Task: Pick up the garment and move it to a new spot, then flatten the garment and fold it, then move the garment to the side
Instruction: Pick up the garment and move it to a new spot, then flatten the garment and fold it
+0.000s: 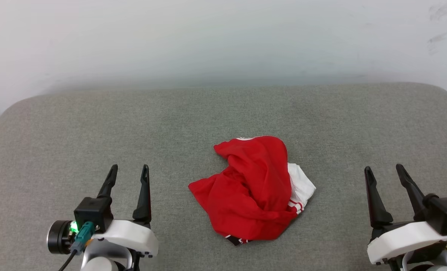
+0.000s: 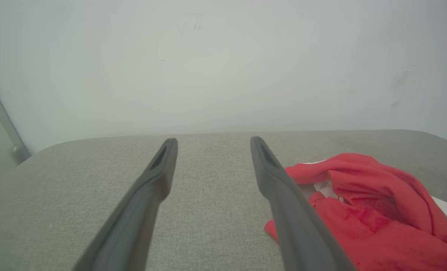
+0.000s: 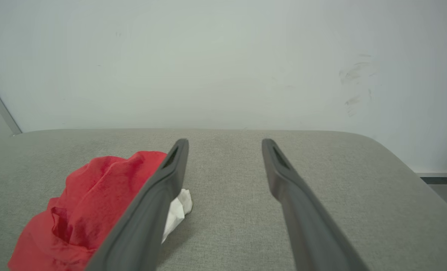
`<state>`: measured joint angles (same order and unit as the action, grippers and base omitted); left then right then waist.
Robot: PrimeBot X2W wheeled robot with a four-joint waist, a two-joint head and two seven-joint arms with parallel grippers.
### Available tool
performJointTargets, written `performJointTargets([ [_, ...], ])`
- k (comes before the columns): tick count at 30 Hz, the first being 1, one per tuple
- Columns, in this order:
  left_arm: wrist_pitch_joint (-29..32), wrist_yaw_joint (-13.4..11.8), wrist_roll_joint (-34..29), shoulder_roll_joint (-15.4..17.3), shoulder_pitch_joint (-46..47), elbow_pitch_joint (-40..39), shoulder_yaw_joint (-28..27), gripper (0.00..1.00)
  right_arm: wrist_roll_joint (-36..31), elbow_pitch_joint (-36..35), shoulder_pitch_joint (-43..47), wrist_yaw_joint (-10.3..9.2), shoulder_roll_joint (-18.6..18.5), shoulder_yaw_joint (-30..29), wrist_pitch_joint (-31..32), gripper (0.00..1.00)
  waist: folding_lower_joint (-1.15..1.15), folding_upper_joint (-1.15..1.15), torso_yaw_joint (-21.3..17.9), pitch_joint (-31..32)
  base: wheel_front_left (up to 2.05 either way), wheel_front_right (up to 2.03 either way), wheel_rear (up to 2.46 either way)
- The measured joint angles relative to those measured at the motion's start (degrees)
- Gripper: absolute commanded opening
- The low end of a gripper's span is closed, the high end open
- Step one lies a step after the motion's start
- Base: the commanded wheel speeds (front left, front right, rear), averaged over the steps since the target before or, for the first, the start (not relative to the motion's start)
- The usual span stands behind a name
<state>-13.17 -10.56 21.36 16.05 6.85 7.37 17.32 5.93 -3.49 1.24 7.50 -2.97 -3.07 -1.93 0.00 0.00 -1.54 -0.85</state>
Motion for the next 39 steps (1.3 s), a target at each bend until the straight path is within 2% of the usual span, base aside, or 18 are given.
performJointTargets([
  [6, 0.5, -0.4, 0.2, 0.0, -0.7, -1.3, 0.2, 1.0, 0.3, -0.5, 0.1, 0.0, 0.0, 0.2, 0.5, 1.0, 0.0, 0.0, 0.1, -0.3, 0.0, 0.0, 0.0],
  [11, 0.4, -1.0, 0.2, 0.0, -0.6, -2.0, 0.1, 1.0, 4.6, 1.5, -0.7, 0.0, 0.0, -1.0, 3.1, 1.0, 0.0, 0.0, 0.6, -0.8, 0.0, 0.0, 0.0],
  [14, 0.3, -1.1, 0.0, -0.1, -0.4, -2.5, 0.3, 1.0, 5.8, 5.4, -3.2, 0.0, -0.2, -2.6, 9.1, 1.0, 0.0, 0.0, 1.6, -1.4, 0.0, 0.0, 0.0],
  [17, 0.0, -1.1, -0.1, -0.4, 0.3, -3.2, 0.6, 1.0, 7.7, 9.8, -7.0, 0.0, -2.2, -2.0, 17.3, 1.0, 0.0, 0.0, 2.7, -2.4, 0.0, 0.0, 0.0],
  [19, -0.2, -1.1, -0.3, -0.7, 1.1, -3.6, 0.7, 1.0, 9.2, 12.8, -10.0, 0.0, -3.9, -0.1, 22.9, 1.0, 0.0, 0.0, 3.6, -3.1, 0.0, 0.0, 0.0],
  [20, -0.5, -1.0, -0.5, -0.8, 1.7, -3.7, 0.9, 1.0, 10.7, 15.6, -13.0, 0.0, -5.6, 2.2, 28.6, 1.0, 0.0, 0.0, 4.7, -4.0, 0.0, 0.0, 0.0],
  [24, -0.9, -0.7, -0.9, -1.6, 3.1, -3.9, 1.4, 1.0, 13.0, 20.1, -18.1, 0.0, -8.4, 7.4, 38.0, 1.0, 0.0, 0.0, 6.7, -6.0, 0.0, 0.0, 0.0],
  [30, -1.4, -0.2, -1.1, -2.7, 4.2, -3.0, 2.0, 1.0, 15.8, 25.6, -23.0, 0.0, -10.8, 13.5, 45.3, 1.0, 0.01, 0.0, 9.0, -8.9, 0.0, 0.0, 0.0],
  [35, -1.6, 0.2, -1.4, -3.6, 5.0, -1.5, 2.1, 1.0, 16.5, 30.2, -25.8, 0.05, -12.0, 15.8, 46.5, 1.0, 0.01, 0.0, 9.8, -10.2, 0.0, 0.0, 0.0],
  [36, -1.7, 0.3, -1.4, -3.8, 5.2, -1.3, 2.1, 1.0, 16.9, 31.0, -26.1, 0.05, -12.0, 15.9, 46.6, 0.81, 0.0, 0.0, 9.8, -10.3, 0.0, 0.0, 0.0],
  [37, -1.7, 0.4, -1.4, -4.0, 5.3, -0.9, 2.1, 1.0, 17.0, 32.0, -26.7, 0.05, -12.0, 16.3, 46.4, 0.0, 0.0, 0.0, 9.5, -10.1, 0.0, 0.0, 0.0],
  [39, -1.7, 0.5, -1.4, -4.0, 5.2, -0.3, 1.6, 1.0, 17.2, 32.3, -26.8, 0.02, -12.1, 16.4, 43.6, 0.0, 0.01, 0.0, 8.7, -9.7, 0.0, 0.0, 0.0],
])
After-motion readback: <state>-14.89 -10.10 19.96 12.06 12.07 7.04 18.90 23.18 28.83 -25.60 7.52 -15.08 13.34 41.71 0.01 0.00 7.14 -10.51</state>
